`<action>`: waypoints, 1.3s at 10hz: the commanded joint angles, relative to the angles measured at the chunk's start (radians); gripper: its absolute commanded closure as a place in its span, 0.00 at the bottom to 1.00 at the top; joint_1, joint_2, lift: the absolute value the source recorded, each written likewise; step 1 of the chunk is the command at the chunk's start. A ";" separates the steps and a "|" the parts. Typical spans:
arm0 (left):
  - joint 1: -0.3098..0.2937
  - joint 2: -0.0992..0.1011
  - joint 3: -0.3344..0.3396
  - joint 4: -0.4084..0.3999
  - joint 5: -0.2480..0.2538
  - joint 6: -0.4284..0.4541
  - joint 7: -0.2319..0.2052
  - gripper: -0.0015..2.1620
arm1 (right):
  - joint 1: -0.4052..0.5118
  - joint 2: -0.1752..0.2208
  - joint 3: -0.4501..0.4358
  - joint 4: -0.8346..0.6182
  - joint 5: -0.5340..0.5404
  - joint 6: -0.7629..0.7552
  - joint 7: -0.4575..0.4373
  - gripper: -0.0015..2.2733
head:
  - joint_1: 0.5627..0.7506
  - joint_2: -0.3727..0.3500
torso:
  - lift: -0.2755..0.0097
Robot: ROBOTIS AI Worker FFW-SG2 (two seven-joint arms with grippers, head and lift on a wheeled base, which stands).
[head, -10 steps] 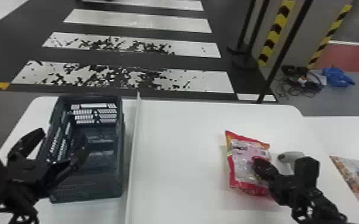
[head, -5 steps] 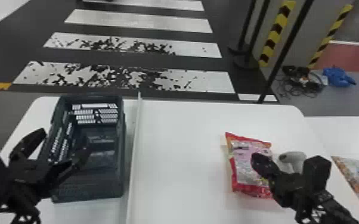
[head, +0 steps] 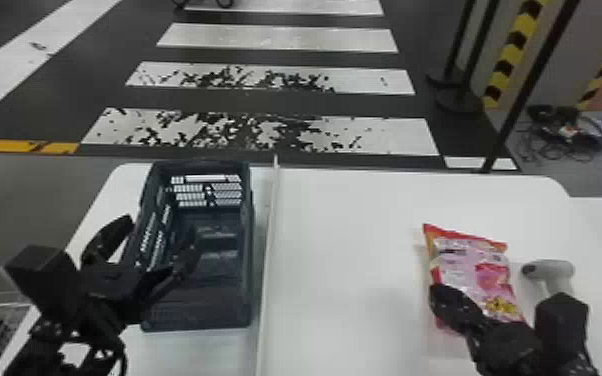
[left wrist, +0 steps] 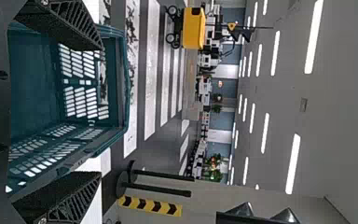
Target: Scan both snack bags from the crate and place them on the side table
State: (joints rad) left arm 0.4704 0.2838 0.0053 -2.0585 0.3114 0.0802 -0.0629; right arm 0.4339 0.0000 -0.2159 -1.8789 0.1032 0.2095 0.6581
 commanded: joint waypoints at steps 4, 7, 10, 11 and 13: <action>-0.001 0.000 -0.001 0.001 0.000 0.002 0.000 0.02 | -0.046 0.001 0.018 0.095 0.067 0.060 0.038 0.99 | 0.70 0.56 | 0.62; -0.001 0.000 -0.001 0.003 0.002 -0.001 0.000 0.02 | -0.050 0.001 0.004 0.112 0.082 0.057 0.038 0.99 | 0.70 0.55 | 0.62; -0.001 0.000 -0.001 0.003 0.000 -0.001 0.000 0.02 | -0.030 0.001 0.004 0.084 0.067 0.060 0.051 0.99 | 0.70 0.54 | 0.62; -0.001 -0.001 -0.001 0.003 0.000 0.002 0.000 0.02 | -0.004 0.001 0.012 0.029 0.030 0.060 0.069 0.98 | 0.70 0.54 | 0.62; 0.001 -0.001 -0.001 0.001 0.000 -0.001 0.000 0.02 | 0.017 0.001 -0.031 -0.080 -0.142 0.060 0.075 0.43 | 0.70 0.57 | 0.62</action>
State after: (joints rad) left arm 0.4699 0.2824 0.0047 -2.0558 0.3114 0.0802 -0.0629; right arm 0.4477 0.0000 -0.2319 -1.9323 0.0074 0.2695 0.7310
